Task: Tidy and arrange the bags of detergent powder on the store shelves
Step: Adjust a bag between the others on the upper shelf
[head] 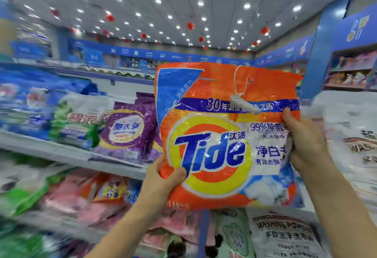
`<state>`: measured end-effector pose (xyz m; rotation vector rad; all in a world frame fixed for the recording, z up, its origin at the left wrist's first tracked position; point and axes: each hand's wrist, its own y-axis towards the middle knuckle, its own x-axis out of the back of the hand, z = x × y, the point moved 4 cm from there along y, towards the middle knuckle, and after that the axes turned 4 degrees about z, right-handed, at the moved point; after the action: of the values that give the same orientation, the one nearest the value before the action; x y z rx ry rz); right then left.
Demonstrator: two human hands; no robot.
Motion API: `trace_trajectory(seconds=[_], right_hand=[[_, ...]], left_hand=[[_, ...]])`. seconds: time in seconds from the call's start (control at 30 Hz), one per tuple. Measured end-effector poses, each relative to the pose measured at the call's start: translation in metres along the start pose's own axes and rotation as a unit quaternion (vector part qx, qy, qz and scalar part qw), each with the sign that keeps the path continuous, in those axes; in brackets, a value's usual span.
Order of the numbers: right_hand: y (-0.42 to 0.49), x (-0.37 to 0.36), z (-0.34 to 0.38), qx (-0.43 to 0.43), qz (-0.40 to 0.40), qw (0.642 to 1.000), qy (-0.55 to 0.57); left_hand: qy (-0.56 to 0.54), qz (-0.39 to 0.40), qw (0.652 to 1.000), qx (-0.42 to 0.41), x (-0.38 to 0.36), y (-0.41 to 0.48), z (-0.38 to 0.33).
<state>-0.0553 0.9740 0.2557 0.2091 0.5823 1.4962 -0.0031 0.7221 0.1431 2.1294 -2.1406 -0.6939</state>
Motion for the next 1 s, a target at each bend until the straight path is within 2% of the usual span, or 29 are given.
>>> trace_trajectory(seconds=[0.17,0.33,0.47,0.6,0.8,1.0], right_hand=[[-0.007,-0.093,-0.047,-0.053,0.062,0.996,0.045],[-0.034,-0.212,-0.076,-0.086,0.139,0.986,0.022],[-0.058,-0.314,-0.104,-0.151,0.200,0.959,0.129],[-0.087,-0.407,-0.123,-0.194,0.239,0.937,0.164],[-0.116,-0.540,-0.134,-0.195,0.319,0.906,0.200],[-0.117,-0.661,-0.176,-0.194,0.352,0.892,0.206]], left_hand=[[0.026,-0.055,0.998,-0.014,0.097,-0.028,-0.032],[0.025,-0.102,0.994,-0.020,0.205,-0.065,-0.073],[0.059,-0.152,0.987,-0.013,0.292,-0.101,-0.106],[0.080,-0.203,0.976,-0.008,0.371,-0.136,-0.135],[0.062,-0.288,0.955,-0.024,0.468,-0.174,-0.168],[0.070,-0.354,0.931,-0.053,0.556,-0.187,-0.194]])
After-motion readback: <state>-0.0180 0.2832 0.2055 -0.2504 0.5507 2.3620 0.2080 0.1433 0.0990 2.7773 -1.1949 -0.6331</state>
